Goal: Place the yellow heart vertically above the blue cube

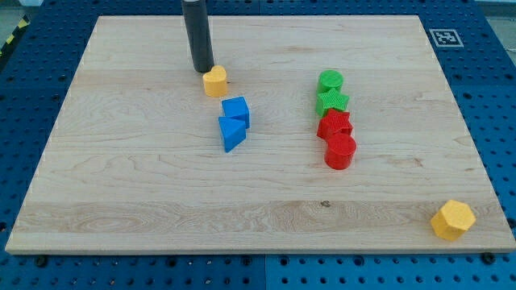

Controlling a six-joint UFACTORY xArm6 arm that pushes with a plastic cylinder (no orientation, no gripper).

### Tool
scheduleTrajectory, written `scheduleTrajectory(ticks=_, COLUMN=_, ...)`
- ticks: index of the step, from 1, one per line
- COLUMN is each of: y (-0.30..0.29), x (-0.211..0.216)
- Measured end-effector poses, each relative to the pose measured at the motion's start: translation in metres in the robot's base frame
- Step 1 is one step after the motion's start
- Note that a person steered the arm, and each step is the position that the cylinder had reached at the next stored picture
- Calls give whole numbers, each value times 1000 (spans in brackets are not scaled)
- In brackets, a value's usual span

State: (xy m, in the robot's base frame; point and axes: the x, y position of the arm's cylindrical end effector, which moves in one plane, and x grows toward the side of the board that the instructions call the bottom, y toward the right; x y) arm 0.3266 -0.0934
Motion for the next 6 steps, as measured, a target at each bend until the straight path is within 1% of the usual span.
scheduleTrajectory(ticks=2, y=-5, x=0)
scheduleTrajectory(ticks=4, y=-6, x=19)
scheduleTrajectory(ticks=6, y=2, x=21)
